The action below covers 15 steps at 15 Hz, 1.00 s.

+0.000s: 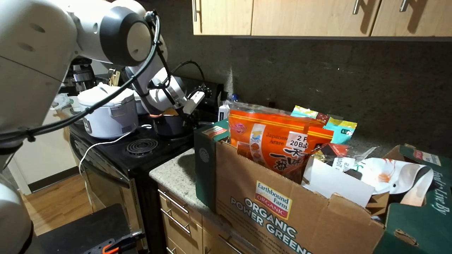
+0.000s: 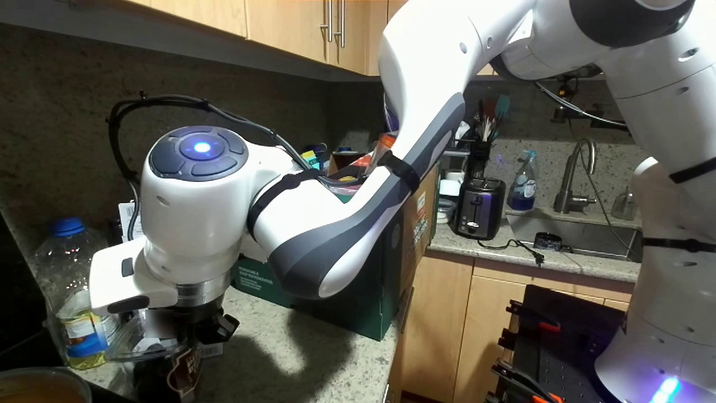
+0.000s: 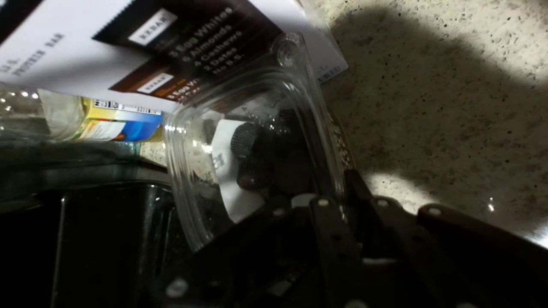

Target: Put the tub of peanut butter cups in the box

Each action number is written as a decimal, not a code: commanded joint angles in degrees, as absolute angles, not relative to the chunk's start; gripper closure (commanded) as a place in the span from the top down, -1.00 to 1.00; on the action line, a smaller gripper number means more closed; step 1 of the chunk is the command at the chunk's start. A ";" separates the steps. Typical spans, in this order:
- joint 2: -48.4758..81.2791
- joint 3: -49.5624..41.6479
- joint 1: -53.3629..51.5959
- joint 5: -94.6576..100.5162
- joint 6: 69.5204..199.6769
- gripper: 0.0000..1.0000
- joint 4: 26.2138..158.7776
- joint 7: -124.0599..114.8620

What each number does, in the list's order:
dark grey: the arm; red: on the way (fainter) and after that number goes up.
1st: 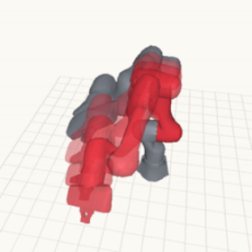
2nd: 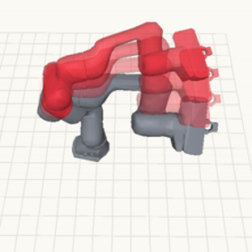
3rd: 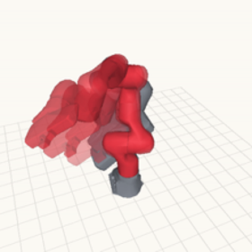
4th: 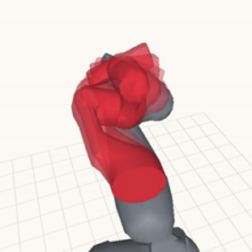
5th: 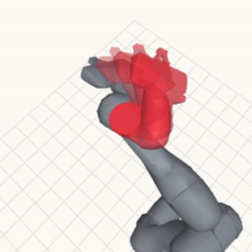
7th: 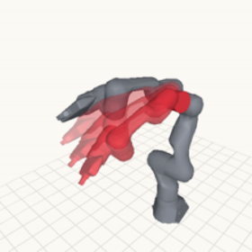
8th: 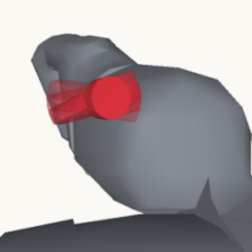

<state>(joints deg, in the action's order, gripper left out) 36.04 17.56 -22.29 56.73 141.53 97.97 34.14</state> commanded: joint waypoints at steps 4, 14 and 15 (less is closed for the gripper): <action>33.25 17.40 -23.00 55.06 137.61 -0.93 98.58 34.56; 28.94 19.12 -22.45 50.53 137.66 -0.93 102.90 34.48; 28.26 19.33 -22.56 49.81 137.52 -0.93 103.57 34.38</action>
<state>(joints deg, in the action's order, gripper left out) 32.53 18.44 -22.54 52.30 139.37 99.80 33.90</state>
